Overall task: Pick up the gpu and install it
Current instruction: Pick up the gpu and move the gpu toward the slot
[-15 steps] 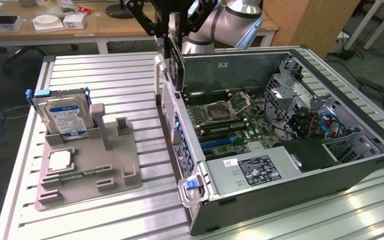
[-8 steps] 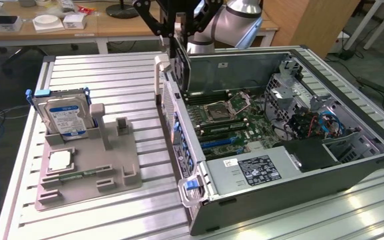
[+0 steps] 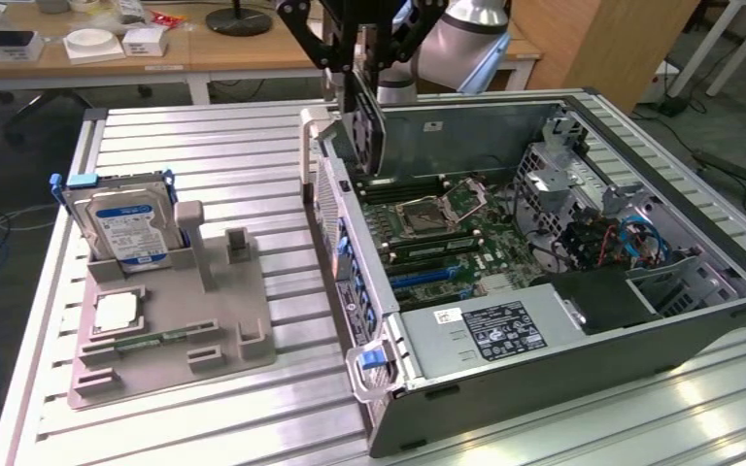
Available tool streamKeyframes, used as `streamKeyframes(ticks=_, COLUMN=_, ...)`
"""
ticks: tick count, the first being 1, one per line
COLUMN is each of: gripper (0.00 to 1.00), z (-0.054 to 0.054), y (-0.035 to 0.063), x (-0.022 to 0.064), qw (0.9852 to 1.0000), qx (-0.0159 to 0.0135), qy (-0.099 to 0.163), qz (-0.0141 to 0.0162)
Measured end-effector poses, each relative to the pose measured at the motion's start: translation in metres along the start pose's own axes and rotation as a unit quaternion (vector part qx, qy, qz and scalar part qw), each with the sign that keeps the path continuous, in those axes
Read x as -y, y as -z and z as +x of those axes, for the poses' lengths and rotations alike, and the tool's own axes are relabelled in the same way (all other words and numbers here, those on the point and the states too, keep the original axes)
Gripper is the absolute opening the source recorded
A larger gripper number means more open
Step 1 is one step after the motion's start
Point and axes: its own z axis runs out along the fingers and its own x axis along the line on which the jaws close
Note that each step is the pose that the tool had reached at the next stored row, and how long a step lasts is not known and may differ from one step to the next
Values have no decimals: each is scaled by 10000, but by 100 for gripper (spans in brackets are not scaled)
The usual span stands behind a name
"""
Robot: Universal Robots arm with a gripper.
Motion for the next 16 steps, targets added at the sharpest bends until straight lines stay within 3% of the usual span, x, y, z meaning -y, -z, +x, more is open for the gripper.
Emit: streamKeyframes(ticks=16, gripper=26, z=-213, y=-8, x=6, qw=10000, qx=0, qy=0, qz=0)
